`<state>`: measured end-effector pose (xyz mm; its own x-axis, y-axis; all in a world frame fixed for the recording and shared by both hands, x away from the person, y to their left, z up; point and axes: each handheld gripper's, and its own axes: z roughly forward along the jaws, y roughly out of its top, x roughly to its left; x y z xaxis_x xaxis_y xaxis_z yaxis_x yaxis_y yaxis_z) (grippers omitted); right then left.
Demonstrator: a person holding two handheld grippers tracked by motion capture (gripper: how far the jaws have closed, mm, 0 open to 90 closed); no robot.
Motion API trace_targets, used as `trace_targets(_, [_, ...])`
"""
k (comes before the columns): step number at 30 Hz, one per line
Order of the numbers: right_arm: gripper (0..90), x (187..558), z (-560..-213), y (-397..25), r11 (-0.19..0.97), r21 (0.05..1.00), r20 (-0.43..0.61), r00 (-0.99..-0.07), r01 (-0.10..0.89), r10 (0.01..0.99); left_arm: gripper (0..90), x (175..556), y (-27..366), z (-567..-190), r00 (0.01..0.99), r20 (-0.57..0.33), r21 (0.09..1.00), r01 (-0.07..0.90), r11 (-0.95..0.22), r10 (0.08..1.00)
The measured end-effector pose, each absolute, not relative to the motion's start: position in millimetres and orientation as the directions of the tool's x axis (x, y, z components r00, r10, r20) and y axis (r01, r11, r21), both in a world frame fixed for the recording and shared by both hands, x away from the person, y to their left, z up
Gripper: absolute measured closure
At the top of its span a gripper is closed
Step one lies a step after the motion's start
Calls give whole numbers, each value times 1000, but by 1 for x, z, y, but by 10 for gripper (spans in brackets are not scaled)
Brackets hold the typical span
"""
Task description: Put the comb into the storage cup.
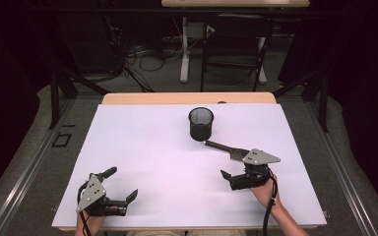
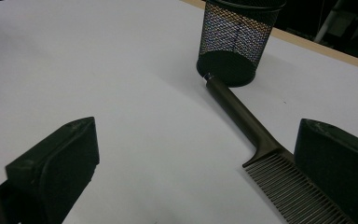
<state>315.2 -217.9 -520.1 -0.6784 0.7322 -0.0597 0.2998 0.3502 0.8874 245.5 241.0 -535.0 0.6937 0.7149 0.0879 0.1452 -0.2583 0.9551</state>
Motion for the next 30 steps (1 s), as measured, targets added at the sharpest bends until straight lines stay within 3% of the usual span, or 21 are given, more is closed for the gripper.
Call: trace_targets(30, [0, 370, -519, -196, 330, 884, -33, -660, 331, 751, 2, 245, 241, -535, 690, 96, 955, 140, -263, 718])
